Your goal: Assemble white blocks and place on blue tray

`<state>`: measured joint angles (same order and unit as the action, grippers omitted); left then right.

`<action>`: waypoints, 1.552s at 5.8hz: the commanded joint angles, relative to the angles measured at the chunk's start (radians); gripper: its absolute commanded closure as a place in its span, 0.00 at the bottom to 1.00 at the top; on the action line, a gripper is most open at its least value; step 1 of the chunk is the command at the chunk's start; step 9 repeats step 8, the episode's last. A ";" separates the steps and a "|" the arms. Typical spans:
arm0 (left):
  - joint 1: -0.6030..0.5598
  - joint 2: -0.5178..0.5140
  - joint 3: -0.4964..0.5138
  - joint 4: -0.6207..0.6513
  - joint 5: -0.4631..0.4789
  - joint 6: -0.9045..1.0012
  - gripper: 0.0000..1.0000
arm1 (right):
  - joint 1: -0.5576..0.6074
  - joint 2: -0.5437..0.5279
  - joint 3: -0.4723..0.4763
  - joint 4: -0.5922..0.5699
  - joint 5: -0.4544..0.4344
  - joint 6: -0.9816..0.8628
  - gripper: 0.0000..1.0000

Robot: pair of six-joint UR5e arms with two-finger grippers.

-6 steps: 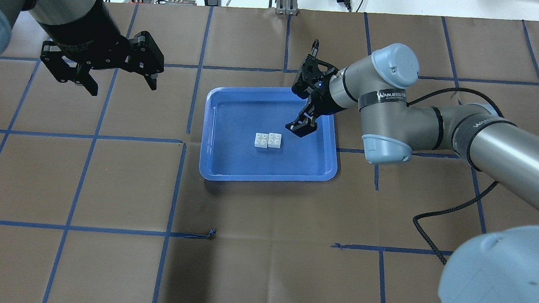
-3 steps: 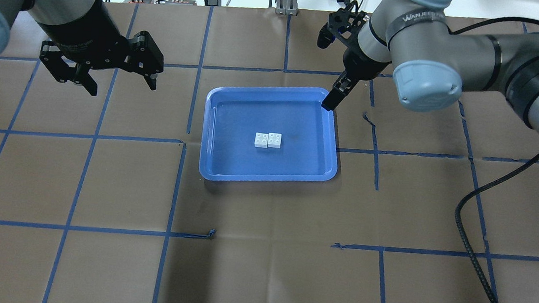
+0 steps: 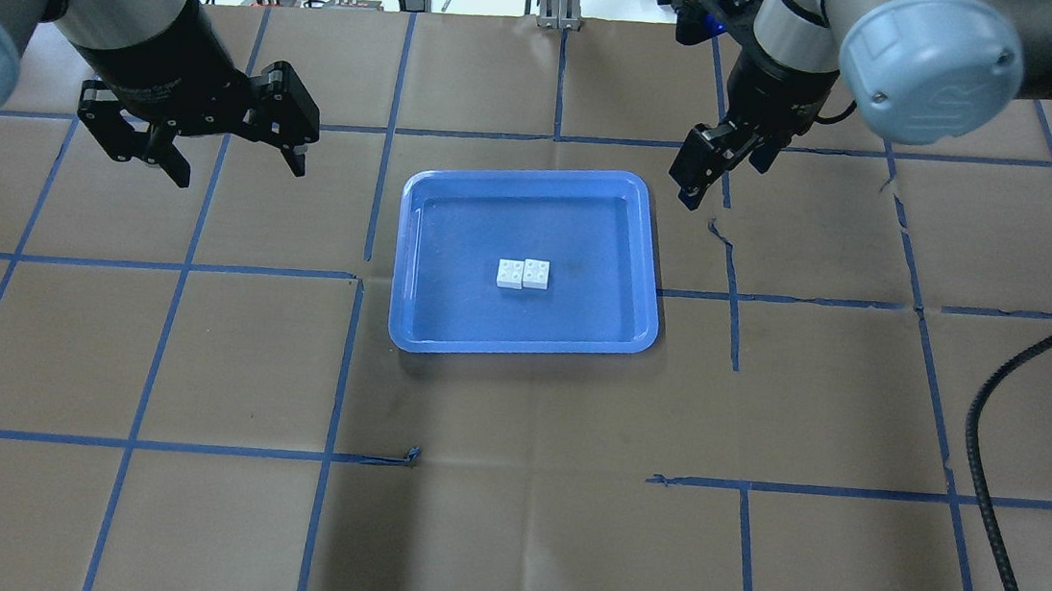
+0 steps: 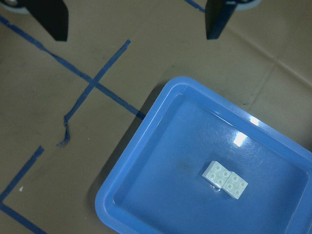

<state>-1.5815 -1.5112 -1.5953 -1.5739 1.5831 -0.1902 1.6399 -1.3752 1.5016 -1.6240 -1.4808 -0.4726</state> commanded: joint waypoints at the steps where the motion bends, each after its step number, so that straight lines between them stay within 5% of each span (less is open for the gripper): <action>1: 0.001 0.000 0.000 0.000 0.000 0.000 0.01 | -0.028 -0.069 -0.003 0.076 -0.051 0.208 0.00; 9: 0.002 0.002 -0.002 0.000 0.000 0.000 0.01 | -0.063 -0.134 0.005 0.096 -0.088 0.312 0.00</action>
